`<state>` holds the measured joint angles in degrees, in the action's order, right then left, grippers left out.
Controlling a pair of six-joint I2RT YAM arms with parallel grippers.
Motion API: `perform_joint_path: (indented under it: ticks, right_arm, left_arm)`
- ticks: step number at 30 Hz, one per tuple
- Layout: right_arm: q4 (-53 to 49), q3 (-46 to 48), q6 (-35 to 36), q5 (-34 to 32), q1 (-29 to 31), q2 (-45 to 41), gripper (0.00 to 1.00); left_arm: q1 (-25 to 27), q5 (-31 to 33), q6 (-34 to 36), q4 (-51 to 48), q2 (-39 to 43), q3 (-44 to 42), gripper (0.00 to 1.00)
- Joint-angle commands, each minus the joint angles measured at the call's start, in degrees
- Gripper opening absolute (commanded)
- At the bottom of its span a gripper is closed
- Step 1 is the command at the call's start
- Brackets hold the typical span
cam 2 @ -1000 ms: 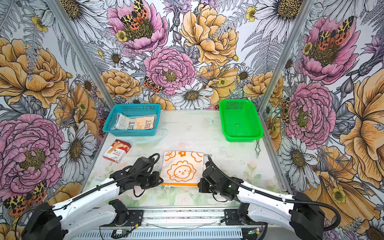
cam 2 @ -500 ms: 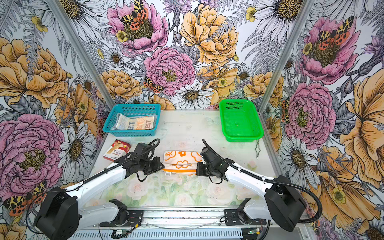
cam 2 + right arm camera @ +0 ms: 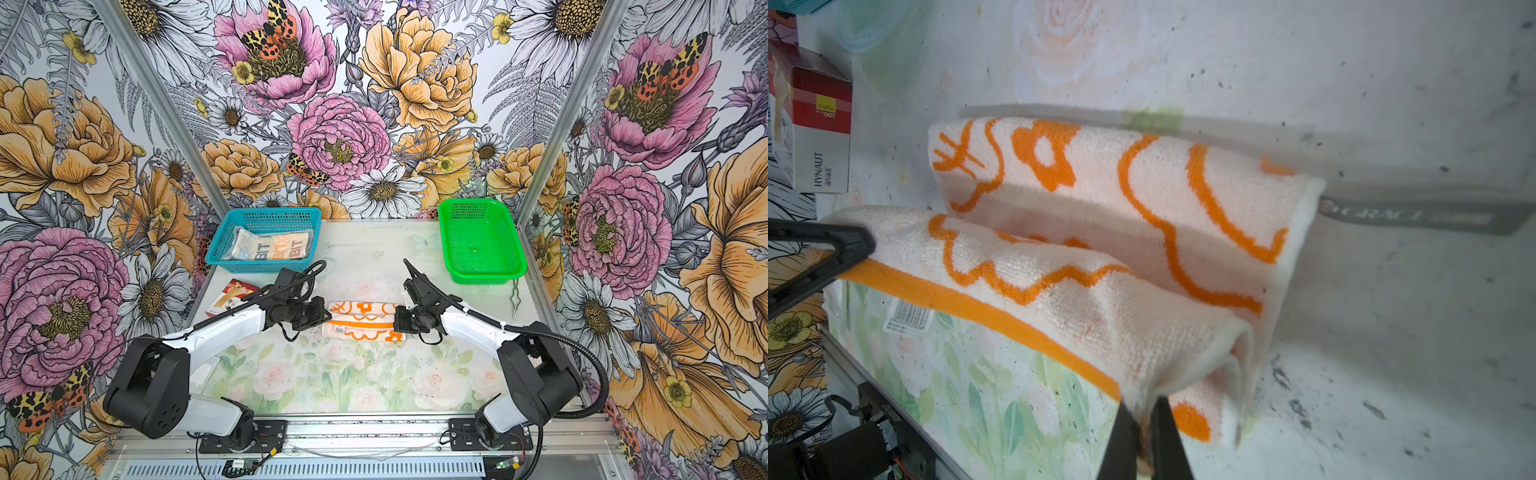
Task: Fold and stack the towels
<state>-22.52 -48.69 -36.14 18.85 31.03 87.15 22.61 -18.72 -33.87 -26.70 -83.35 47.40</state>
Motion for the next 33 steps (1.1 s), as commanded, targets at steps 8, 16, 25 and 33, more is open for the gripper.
perform_joint_path:
  ticks: [8,16,25,33]
  right_arm:
    - [-0.4,-2.7,1.2,0.7,-2.7,1.7,0.00]
    - [-0.4,-9.0,2.4,2.1,-4.8,8.3,0.14]
    - [-0.6,-18.6,4.2,5.0,-9.4,12.4,0.26]
    - [-1.6,-18.0,4.9,5.0,-10.9,8.9,0.26]
  left_arm:
    - [-1.7,-2.0,3.4,3.5,-5.5,4.9,0.01]
    - [-3.7,-3.4,3.4,6.2,-10.8,8.8,0.37]
    - [-3.5,-3.9,1.6,9.2,-15.1,19.9,0.48]
    - [-2.1,3.8,4.4,7.7,-11.3,18.7,0.61]
